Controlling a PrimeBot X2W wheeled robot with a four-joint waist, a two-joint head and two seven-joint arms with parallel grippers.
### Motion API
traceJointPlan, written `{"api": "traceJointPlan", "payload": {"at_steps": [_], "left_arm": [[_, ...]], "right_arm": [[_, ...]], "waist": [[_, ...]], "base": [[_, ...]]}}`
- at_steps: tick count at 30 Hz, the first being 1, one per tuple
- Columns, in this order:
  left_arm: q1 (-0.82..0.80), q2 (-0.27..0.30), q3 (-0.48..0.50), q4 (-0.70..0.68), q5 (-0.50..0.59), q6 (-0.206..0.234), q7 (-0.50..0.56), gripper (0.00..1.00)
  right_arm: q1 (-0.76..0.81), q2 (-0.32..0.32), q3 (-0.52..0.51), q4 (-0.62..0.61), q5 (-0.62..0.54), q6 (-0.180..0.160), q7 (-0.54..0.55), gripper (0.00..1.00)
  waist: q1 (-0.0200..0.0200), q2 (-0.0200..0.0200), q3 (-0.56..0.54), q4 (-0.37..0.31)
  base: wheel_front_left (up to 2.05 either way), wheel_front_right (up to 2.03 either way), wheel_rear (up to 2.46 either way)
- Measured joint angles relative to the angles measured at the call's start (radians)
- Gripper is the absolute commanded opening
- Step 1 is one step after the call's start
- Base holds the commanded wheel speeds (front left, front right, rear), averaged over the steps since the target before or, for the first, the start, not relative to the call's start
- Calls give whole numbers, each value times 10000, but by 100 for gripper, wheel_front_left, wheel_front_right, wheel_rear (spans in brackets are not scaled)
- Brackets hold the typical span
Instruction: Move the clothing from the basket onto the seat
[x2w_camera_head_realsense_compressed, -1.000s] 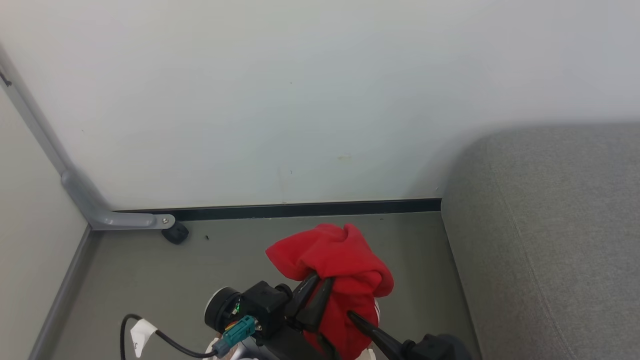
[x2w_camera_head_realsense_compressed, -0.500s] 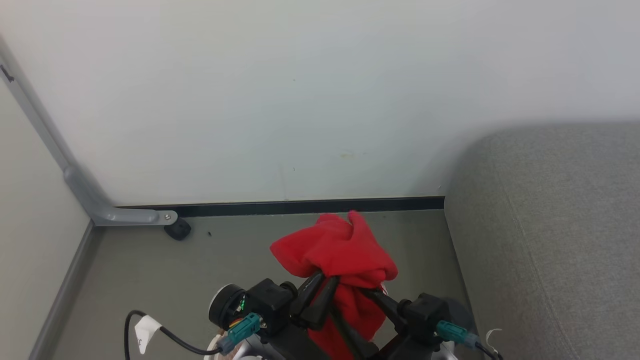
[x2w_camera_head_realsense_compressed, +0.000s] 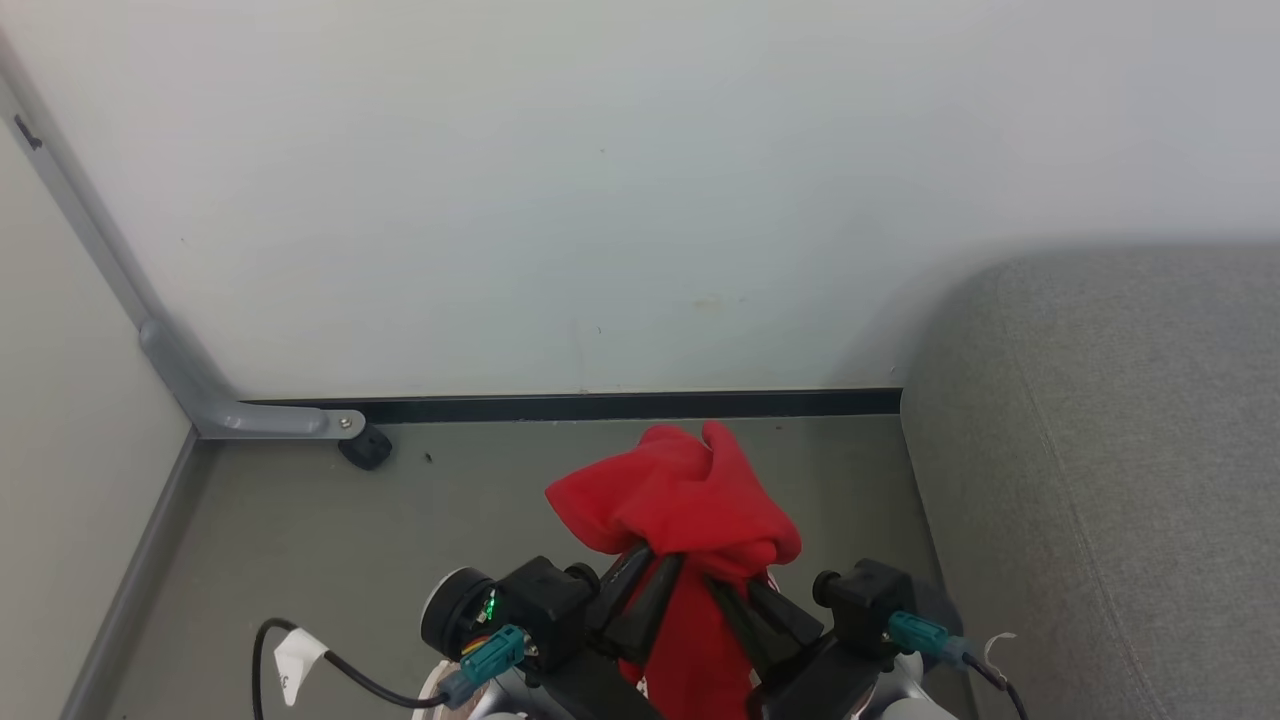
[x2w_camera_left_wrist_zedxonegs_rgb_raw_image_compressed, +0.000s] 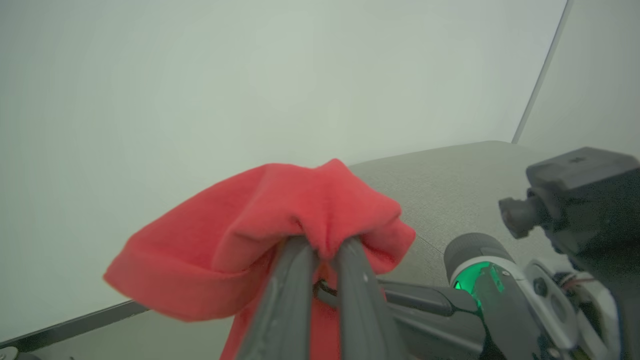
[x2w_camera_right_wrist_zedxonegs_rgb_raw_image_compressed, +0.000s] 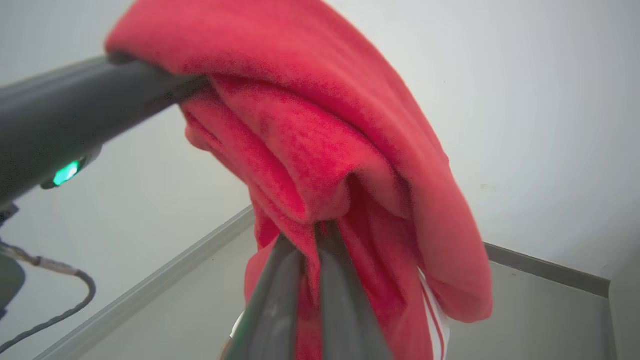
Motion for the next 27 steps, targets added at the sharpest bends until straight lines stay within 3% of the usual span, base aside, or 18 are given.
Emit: {"api": "traceJointPlan", "payload": {"at_steps": [2,3,4,5,6,15,27], "left_arm": [[0,10,-59,4,-2,0,123,0],[0,10,-75,4,0,0,136,6],[0,13,-88,4,0,0,140,36],[1,15,-102,4,0,0,151,73],[1,15,-117,4,0,0,151,100],[26,213,-203,-238,82,15,153,100],[492,522,-564,-803,533,270,224,100]], "right_arm": [[-45,4,-61,84,86,0,-75,0],[-104,4,-94,128,140,0,-82,0],[-174,4,-128,174,180,0,-115,0],[-223,4,-171,198,215,0,-159,0],[-262,6,-215,242,232,0,-165,0],[-673,-71,-1028,675,324,-105,-297,0],[-1450,-819,-1964,976,385,-291,-399,0]], "waist": [[0,0,12,0],[0,0,17,-1],[0,0,18,-2],[0,0,19,-3],[0,0,20,-2],[0,0,33,-15],[0,0,294,-450]], "base": [[0,0,0],[0,0,0],[0,0,0],[0,0,0],[0,0,0],[0,0,0],[0,0,0]]}}
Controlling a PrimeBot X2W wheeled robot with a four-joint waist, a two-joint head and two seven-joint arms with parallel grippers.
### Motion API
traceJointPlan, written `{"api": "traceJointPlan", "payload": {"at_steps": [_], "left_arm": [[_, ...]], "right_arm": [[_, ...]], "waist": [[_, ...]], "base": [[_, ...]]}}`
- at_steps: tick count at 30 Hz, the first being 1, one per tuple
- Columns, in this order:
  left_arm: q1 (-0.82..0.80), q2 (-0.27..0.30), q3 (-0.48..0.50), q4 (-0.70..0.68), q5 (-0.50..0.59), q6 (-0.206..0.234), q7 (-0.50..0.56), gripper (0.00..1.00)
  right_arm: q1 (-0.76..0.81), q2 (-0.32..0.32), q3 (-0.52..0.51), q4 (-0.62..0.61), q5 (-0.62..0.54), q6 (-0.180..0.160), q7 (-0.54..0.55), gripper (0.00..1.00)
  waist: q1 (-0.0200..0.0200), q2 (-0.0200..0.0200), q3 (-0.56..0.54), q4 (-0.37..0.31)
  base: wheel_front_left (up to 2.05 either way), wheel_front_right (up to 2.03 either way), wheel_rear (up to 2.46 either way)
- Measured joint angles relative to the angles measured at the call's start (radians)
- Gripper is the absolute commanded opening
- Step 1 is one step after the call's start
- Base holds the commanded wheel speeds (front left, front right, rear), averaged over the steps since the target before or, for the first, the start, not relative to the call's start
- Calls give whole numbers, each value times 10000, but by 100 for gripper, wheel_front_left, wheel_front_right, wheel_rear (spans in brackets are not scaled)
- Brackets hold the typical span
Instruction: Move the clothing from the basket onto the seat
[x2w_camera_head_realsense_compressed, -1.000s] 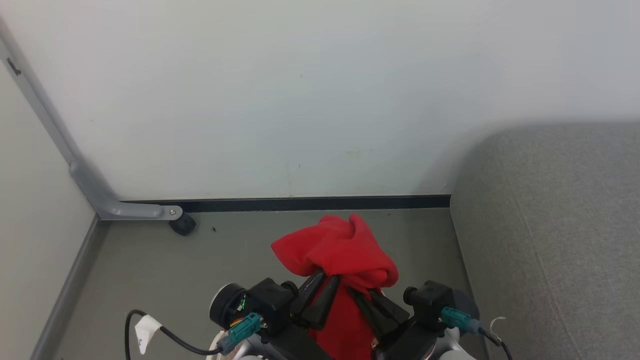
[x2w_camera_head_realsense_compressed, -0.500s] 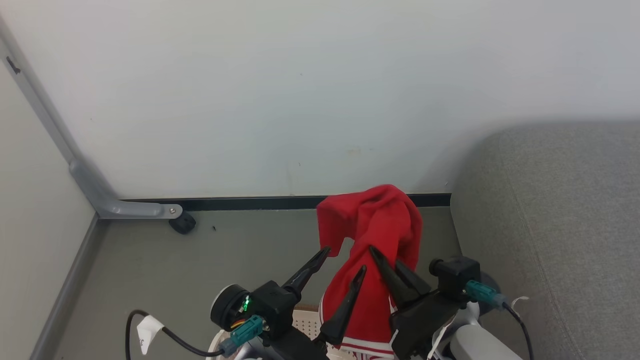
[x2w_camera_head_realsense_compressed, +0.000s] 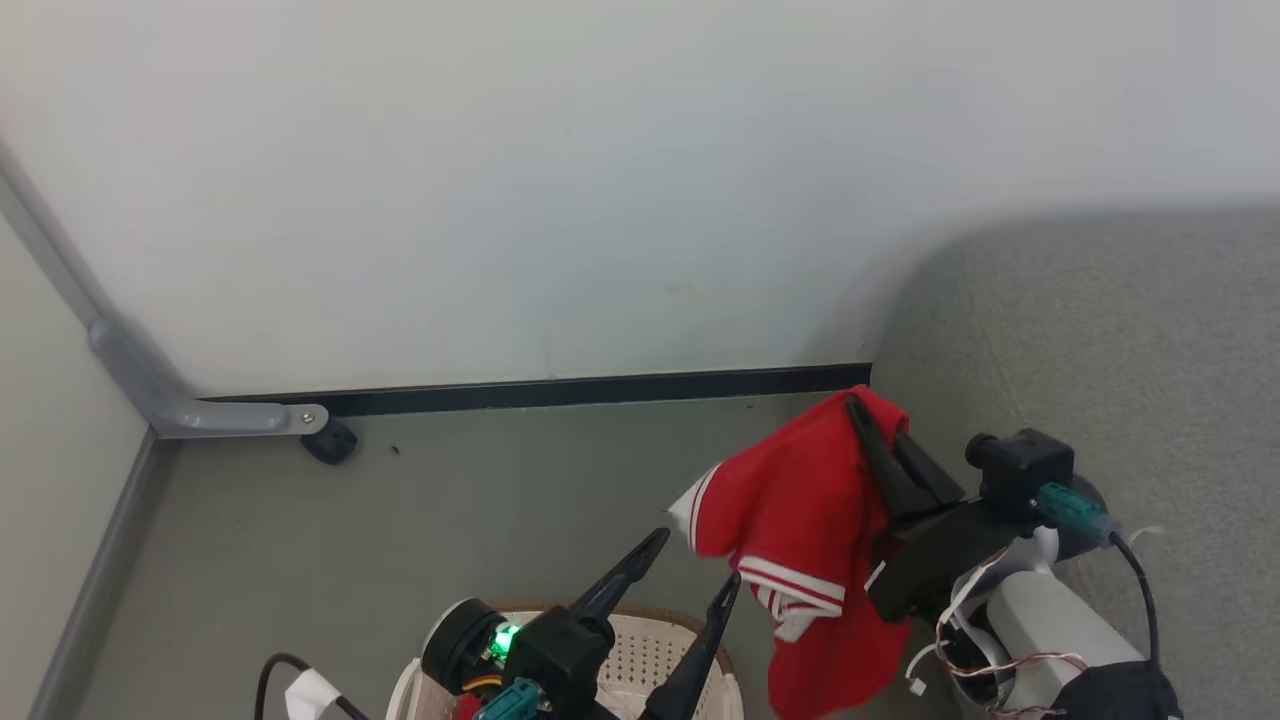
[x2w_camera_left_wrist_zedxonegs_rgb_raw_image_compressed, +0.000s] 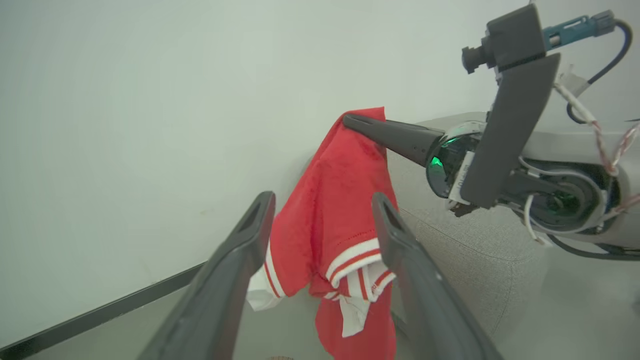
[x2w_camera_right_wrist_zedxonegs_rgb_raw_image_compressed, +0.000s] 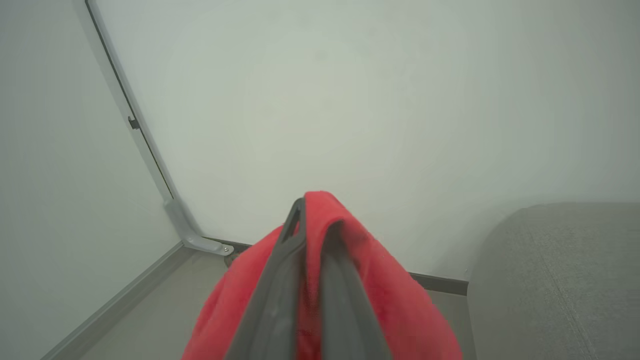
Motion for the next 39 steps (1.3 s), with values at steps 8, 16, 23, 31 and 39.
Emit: {"api": "traceJointPlan", "payload": {"at_steps": [8,16,23,31,39], "left_arm": [[171,54,-82,-332,121,121,4,100],[109,69,-242,-548,474,173,119,100],[-233,46,-462,-759,627,165,443,100],[-991,-61,-581,-920,796,75,734,100],[-1681,-146,-637,-959,1068,-104,984,100]], "right_arm": [[-530,-593,-614,-134,10,-174,-13,0],[-1263,-1540,-1499,-433,12,-337,-17,0],[-2081,-2259,-2431,-587,267,-370,-19,0],[-3260,-3160,-3603,-224,811,-374,-27,0],[-4654,-4069,-4347,232,1047,-382,-29,0]], "waist": [[0,0,370,-389],[0,0,904,-951],[1,0,1537,-1359],[1,1,2517,-1597],[0,1,3568,-1573]], "base": [[0,0,0],[0,0,0],[0,0,0],[0,0,0],[0,0,0]]}}
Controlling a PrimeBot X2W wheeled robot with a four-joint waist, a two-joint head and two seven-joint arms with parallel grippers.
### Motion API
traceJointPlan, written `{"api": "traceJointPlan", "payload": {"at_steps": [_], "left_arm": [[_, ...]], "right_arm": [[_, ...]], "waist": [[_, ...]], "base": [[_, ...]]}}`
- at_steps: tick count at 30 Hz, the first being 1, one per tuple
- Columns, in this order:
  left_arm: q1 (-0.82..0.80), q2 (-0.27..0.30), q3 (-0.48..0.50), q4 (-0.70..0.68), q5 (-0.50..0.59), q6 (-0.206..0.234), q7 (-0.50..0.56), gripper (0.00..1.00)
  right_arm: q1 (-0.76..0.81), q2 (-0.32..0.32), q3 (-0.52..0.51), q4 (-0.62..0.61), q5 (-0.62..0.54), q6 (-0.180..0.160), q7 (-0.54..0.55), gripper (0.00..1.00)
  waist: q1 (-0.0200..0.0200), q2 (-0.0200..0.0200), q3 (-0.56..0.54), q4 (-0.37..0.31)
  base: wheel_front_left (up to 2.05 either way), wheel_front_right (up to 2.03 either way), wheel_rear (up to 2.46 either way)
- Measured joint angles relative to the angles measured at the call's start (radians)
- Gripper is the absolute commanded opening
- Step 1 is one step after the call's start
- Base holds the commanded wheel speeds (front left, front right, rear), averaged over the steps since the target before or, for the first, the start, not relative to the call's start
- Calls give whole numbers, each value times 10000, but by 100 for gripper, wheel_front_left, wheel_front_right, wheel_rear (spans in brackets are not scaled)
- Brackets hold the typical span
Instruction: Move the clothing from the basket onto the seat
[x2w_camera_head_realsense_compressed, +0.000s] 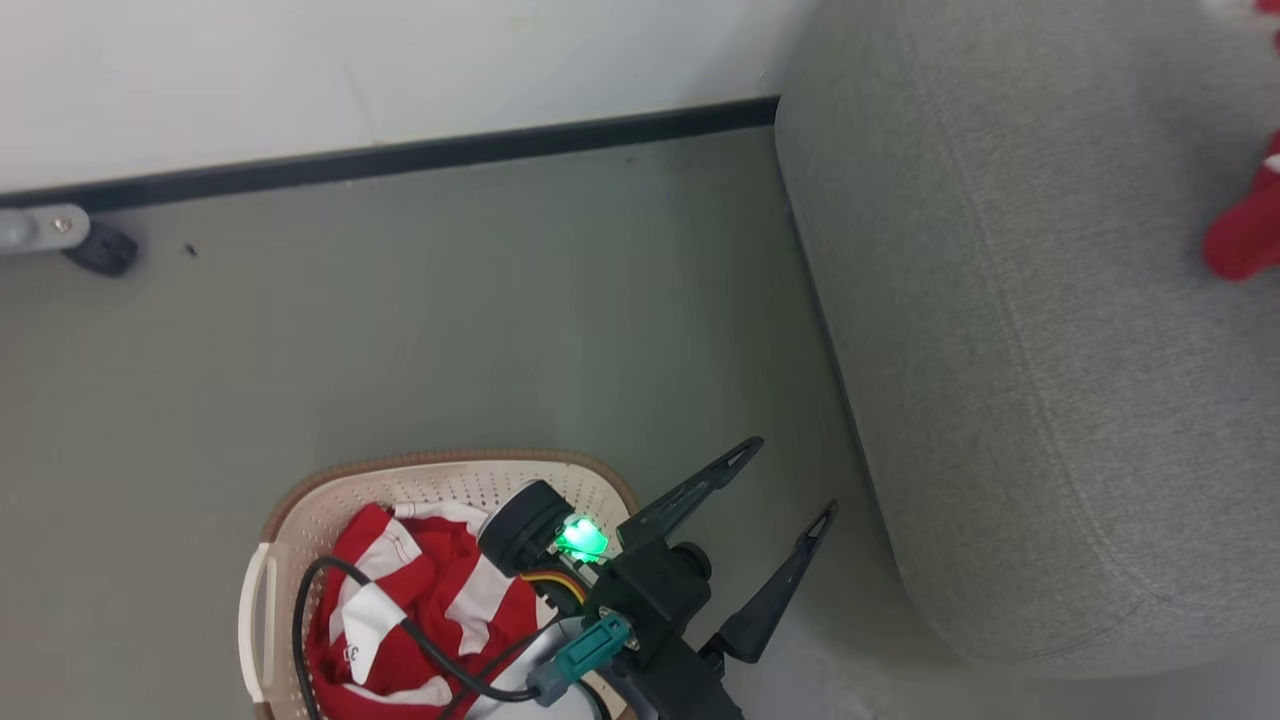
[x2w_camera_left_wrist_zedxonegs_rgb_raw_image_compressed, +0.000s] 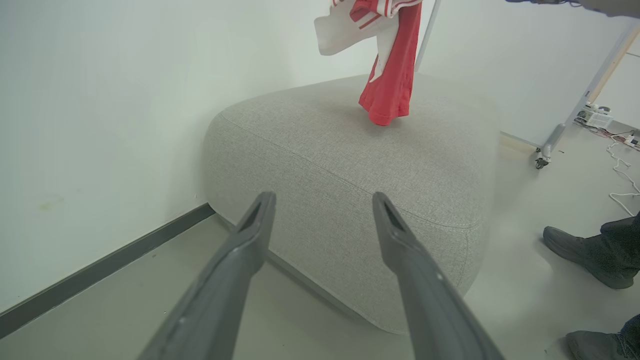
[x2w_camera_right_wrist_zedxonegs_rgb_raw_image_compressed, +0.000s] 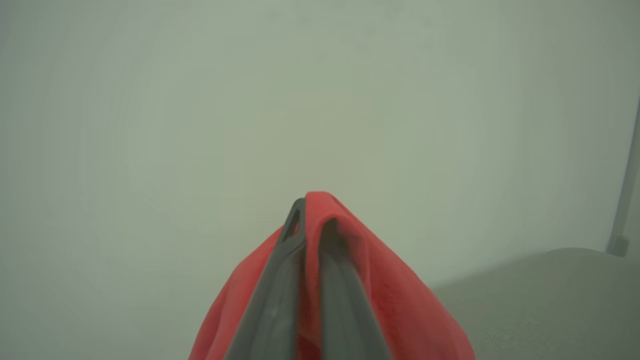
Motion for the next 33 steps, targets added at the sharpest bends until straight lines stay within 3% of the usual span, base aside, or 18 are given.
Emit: {"api": "traceJointPlan", "payload": {"at_steps": [4,10,28,29,30,31,33], "left_arm": [[-308,-109,-71,-4,77,-79,75,100],[-639,-190,-90,2,153,-123,75,100],[-1105,-194,100,550,253,-176,-213,100],[-1104,-194,96,596,253,-176,-247,100],[-1104,-194,98,621,253,-178,-299,100],[-1104,-201,96,669,253,-182,-318,100],[-1104,-226,92,825,251,-265,-387,100]], "right_arm": [[-435,-460,-272,176,40,12,-4,0],[-611,-589,-430,570,90,15,-73,0],[254,163,-790,3135,709,119,-71,0],[251,190,-798,3231,723,138,-73,34],[249,213,-794,3308,723,142,-73,75],[249,230,-784,3354,721,144,-73,100],[246,253,-744,3421,702,148,-71,100]], "waist": [[1,0,477,125],[1,0,1089,417],[0,0,1669,837],[0,-1,1635,839],[-1,-1,1597,841],[-1,0,1556,844],[-1,0,1457,850]], "base": [[0,0,0],[0,0,0],[0,0,0],[0,0,0],[0,0,0],[0,0,0],[0,0,0]]}}
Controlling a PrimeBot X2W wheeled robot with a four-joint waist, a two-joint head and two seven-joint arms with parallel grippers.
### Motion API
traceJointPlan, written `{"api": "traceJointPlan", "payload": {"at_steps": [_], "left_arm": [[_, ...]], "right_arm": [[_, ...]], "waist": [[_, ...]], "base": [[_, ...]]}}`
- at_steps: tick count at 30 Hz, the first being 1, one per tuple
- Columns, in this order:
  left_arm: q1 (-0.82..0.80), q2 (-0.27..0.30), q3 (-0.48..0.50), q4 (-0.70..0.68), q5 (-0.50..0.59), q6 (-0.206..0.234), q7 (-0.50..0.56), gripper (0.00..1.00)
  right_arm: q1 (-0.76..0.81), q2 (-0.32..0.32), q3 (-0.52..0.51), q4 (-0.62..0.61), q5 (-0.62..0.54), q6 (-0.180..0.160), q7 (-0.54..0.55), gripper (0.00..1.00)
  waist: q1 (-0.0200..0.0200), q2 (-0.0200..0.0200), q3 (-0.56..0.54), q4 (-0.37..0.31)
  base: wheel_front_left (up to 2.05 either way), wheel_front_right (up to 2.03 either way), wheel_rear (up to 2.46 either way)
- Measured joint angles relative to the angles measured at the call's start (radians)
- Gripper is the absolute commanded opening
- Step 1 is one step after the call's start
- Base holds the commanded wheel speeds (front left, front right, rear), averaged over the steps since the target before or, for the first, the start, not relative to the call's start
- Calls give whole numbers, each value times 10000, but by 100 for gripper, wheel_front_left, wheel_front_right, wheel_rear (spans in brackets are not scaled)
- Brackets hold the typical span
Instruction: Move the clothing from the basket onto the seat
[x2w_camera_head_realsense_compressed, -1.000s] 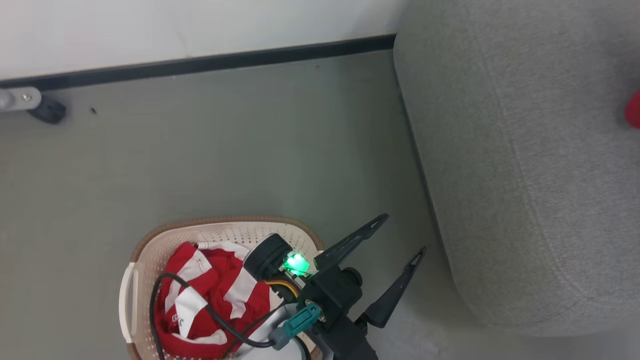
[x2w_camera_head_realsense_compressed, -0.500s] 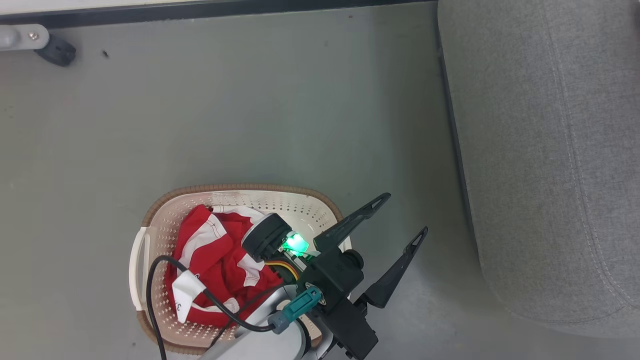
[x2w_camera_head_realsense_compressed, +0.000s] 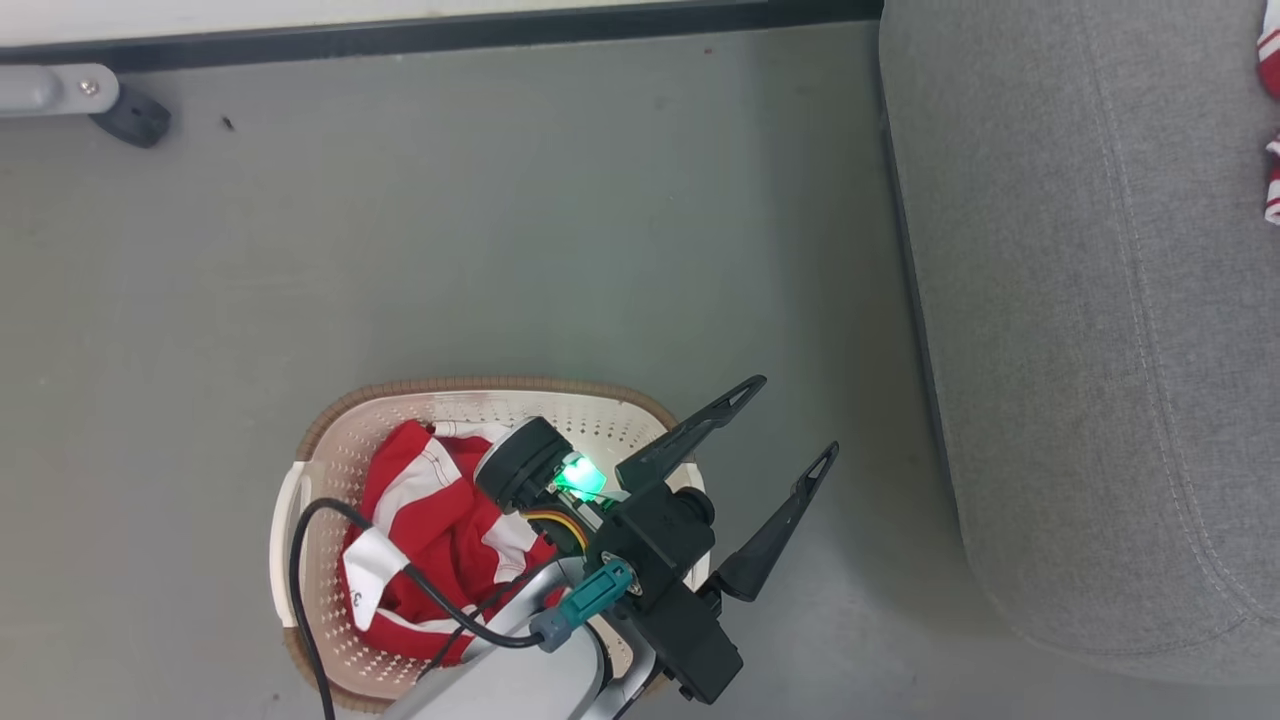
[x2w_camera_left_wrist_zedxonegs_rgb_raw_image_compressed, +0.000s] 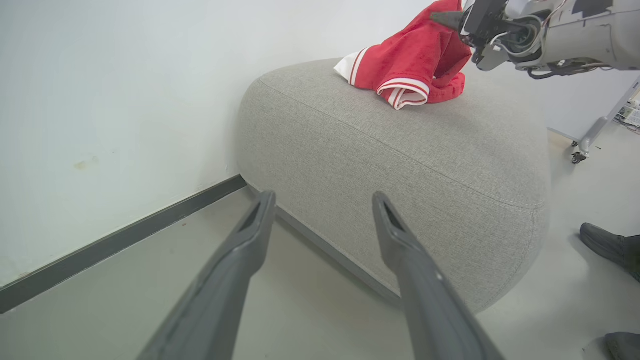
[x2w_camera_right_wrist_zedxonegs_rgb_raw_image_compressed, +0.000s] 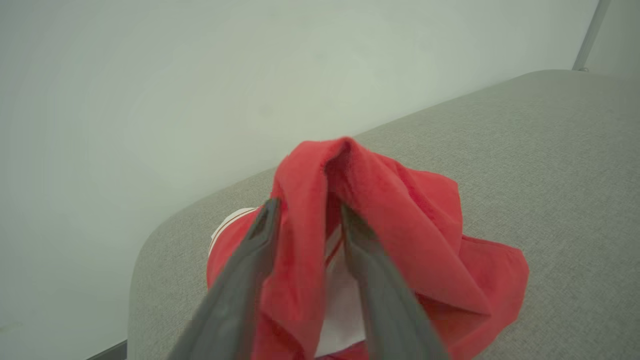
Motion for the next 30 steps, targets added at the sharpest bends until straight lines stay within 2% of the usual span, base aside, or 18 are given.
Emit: {"api": "traceJointPlan", "payload": {"at_steps": [6,15,21,27,30], "left_arm": [[12,-123,33,347,-81,0,-295,100],[431,-153,301,871,-280,21,-769,100],[1242,73,541,1124,-552,221,-892,100],[1833,150,723,1114,-813,382,-955,100],[2173,234,823,1072,-863,602,-965,100]], "right_arm": [[102,253,293,234,-245,86,-2,100],[1306,966,750,113,-700,198,0,100],[2391,1816,1285,-669,-1200,305,0,100],[3355,2270,1582,-1381,-1342,360,2,100],[3936,2452,1758,-1858,-1486,370,2,100]], "waist": [[0,-1,-418,35],[-1,-1,-1352,138],[-1,-2,-2281,214],[-2,-4,-2973,261],[-2,-4,-3348,299]], "base": [[0,0,0],[0,0,0],[0,0,0],[0,0,0],[0,0,0]]}}
